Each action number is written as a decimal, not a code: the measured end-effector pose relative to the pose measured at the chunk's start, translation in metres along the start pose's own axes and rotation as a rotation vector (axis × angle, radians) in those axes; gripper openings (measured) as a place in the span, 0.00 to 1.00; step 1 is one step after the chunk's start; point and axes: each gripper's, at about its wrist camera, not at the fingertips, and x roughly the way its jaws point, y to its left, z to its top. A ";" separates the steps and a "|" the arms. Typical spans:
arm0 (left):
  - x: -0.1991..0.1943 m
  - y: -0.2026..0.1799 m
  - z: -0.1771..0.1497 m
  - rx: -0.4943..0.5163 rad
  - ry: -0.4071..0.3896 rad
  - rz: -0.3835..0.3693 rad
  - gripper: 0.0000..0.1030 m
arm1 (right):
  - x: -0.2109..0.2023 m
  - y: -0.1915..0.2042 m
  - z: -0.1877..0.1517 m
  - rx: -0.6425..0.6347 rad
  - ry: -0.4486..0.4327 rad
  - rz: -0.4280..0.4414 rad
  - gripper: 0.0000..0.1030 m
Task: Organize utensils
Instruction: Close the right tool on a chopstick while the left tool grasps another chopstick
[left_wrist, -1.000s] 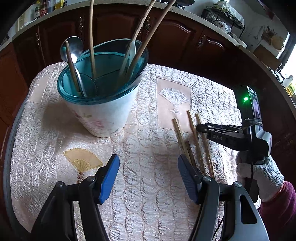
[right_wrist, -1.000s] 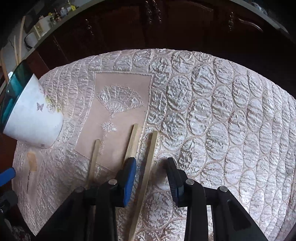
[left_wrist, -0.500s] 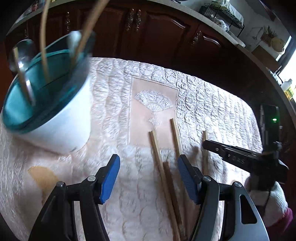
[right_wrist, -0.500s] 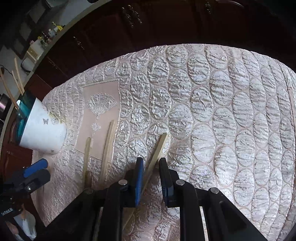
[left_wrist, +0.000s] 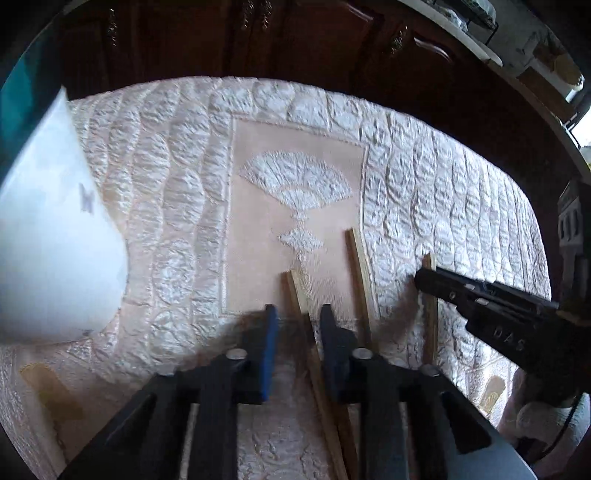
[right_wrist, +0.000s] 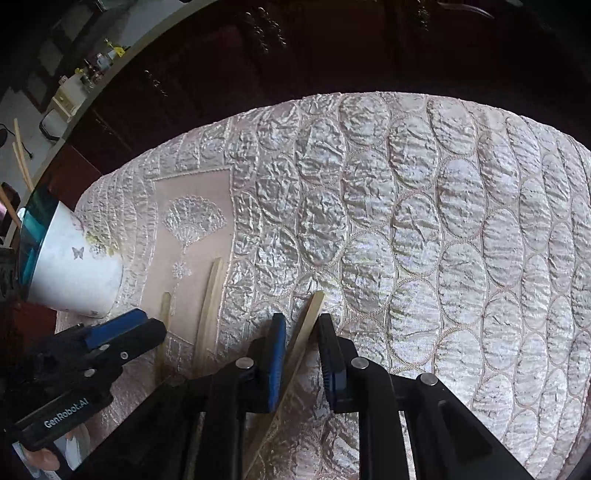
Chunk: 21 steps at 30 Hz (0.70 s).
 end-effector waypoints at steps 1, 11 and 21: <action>0.003 0.000 -0.001 0.004 -0.008 0.009 0.11 | 0.000 0.000 0.001 -0.005 -0.003 0.001 0.15; -0.055 0.014 -0.007 0.014 -0.100 -0.082 0.07 | -0.057 0.026 -0.006 -0.027 -0.080 0.052 0.12; -0.145 0.027 -0.027 0.048 -0.226 -0.146 0.05 | -0.133 0.055 -0.032 -0.083 -0.208 0.108 0.10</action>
